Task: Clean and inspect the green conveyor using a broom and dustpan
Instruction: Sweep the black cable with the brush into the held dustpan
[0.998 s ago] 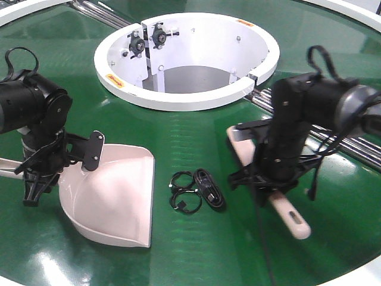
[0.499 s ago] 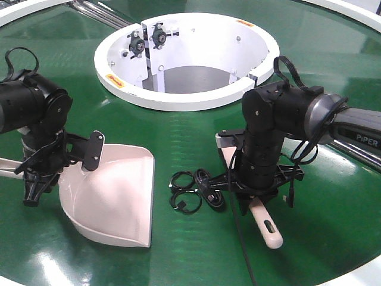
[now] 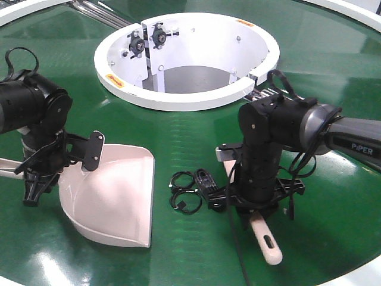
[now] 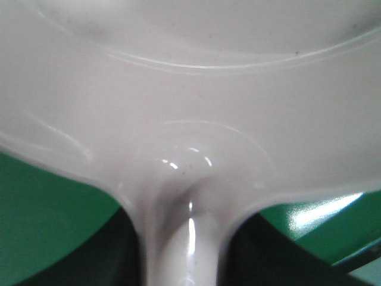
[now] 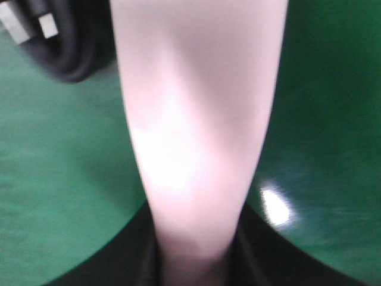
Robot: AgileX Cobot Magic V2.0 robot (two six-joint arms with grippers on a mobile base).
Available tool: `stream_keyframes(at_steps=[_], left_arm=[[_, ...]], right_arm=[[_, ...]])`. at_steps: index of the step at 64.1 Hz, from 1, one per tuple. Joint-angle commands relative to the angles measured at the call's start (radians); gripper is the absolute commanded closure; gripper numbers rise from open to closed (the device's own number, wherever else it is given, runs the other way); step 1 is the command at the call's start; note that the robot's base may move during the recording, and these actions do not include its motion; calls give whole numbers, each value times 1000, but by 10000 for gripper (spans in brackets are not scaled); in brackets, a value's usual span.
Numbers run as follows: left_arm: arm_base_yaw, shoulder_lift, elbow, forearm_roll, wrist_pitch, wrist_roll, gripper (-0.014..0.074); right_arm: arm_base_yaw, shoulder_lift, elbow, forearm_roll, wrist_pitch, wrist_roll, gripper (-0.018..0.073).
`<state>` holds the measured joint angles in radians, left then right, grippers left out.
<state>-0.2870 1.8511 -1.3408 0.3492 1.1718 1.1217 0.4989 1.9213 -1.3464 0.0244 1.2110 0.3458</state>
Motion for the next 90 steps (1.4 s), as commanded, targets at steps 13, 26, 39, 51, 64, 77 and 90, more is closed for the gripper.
stream_keyframes(at_steps=[13,26,39,51,64,77,90], left_arm=[[-6,-55,-28,20,19,-3,603],[-6,-55,-28,20,19,-3,603],[-6,-55,-28,20,19,-3,603],[-6,-55,-28,20,19,-3,603],[-6,-55,-28,20,19,-3,603],[-6,-55,-28,20,19,-3,603],[-6,-55,-28,20,19,-3,603]], right_arm=[[46,-4,-52,77,81,-24,564],[105,79,-151,164,81,-68,564],[178,164,-295,248,81,-117,564],[240,229,-426,315,81,-156,564],[264,240,-526,333,81,-167,564],[261,212,-544,304,81,-186,560],[243,143,-528,144,81,-163,557]])
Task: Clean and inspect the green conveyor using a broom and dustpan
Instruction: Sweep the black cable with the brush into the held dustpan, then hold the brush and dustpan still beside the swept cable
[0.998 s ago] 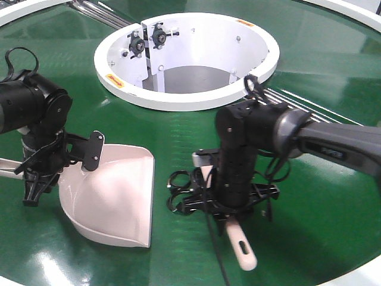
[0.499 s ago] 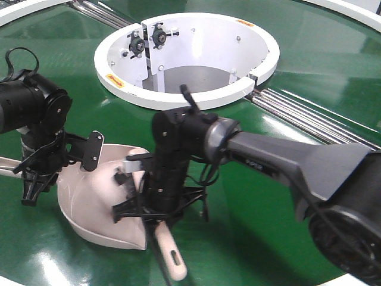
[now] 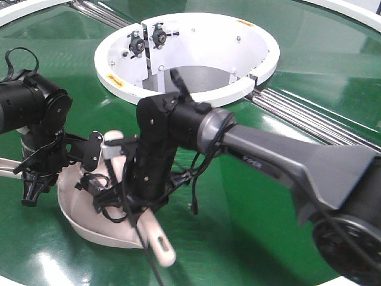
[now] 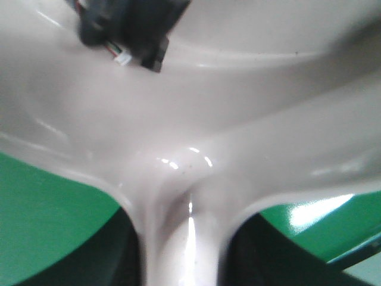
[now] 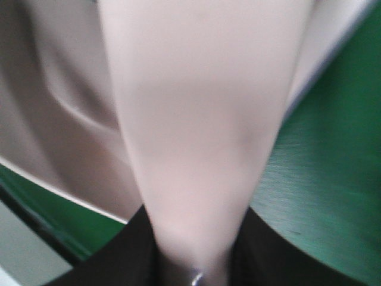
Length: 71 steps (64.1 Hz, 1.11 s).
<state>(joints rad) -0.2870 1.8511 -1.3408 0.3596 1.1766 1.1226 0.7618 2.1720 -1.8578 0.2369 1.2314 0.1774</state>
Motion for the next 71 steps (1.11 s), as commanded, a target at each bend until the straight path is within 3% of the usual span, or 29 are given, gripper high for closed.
stream_keyframes(at_steps=[1,8,18,43,53,71], left_arm=[[-6,-55,-28,9,14,-3,603],[-6,-55,-28,9,14,-3,603],[-6,-55,-28,9,14,-3,603],[-6,-55,-28,9,14,-3,603],[-6,-55,-28,9,14,-3,603],[-6,-55,-28,9,14,-3,603]], right_arm=[[-28,-114,-10,-80,60,10,556],[-90,-176,61,-151,60,39,554],[-233,-272,216,-175,60,29,552],[-542,-473,606,-181,-13,-143,551],[-600,-478,703,-185,-67,-202,551],[-597,-453,726,-198,-119,-204,551]])
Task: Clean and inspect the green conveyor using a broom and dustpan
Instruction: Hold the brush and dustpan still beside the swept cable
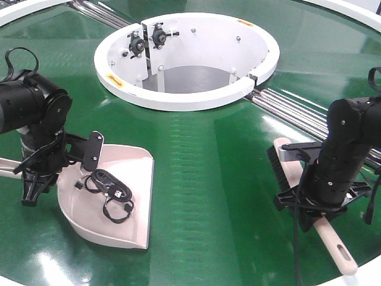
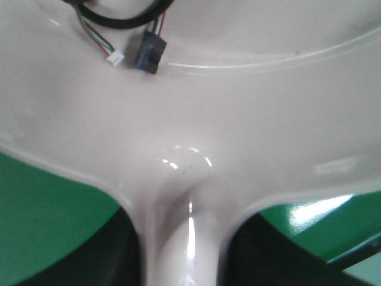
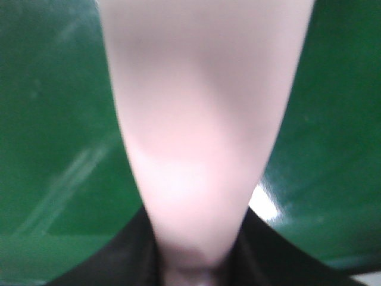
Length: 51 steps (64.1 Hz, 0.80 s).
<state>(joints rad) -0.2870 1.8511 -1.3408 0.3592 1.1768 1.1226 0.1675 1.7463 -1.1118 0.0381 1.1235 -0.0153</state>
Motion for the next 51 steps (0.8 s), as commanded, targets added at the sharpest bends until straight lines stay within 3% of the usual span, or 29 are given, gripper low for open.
stream_keyframes(at_steps=[1,51], left_arm=[[-6,-55,-28,10,14,-3,603],[-6,-53,-28,11,10,-3,603]], right_arm=[[-3,-24,-20,1,-10,-12,551],[-3,41,-20,7,-3,-12,540]])
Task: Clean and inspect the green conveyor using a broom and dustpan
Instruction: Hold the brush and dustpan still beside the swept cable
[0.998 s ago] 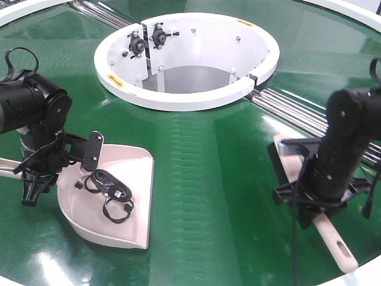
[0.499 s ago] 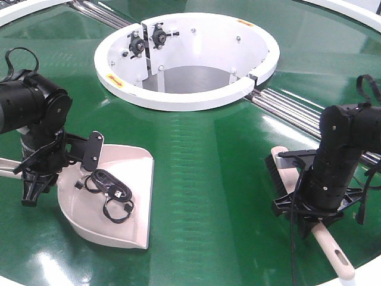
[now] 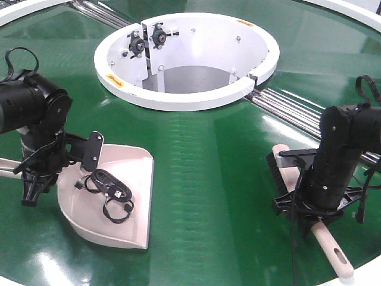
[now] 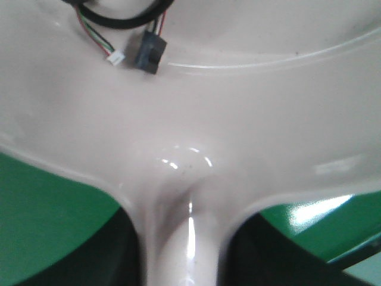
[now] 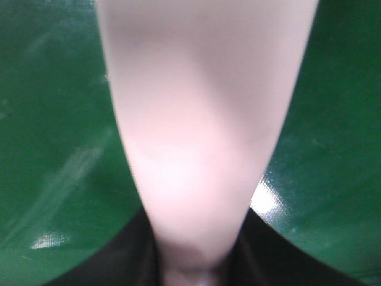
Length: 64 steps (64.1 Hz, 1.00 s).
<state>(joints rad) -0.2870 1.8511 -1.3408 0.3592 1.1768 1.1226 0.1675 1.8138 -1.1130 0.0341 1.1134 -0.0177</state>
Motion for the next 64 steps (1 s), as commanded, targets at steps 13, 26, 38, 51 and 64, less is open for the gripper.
stream_keyframes(at_steps=[13,26,38,51,64], left_arm=[[-6,-49,-28,10,7,-3,603],[-6,-49,-28,9,9,-3,601],[-6,-55,-28,9,30,-4,582],[-6,-55,-28,-43,50,-4,526],[-6,-55,-28,-73,58,-4,426]], right_arm=[[-3,-27,-19,12,15,-9,533],[-3,-27,-19,20,24,-9,532],[-3,-27,-19,20,22,-9,529],[-3,-27,-19,20,19,-10,526],[-3,-27,-19,20,19,-14,518]])
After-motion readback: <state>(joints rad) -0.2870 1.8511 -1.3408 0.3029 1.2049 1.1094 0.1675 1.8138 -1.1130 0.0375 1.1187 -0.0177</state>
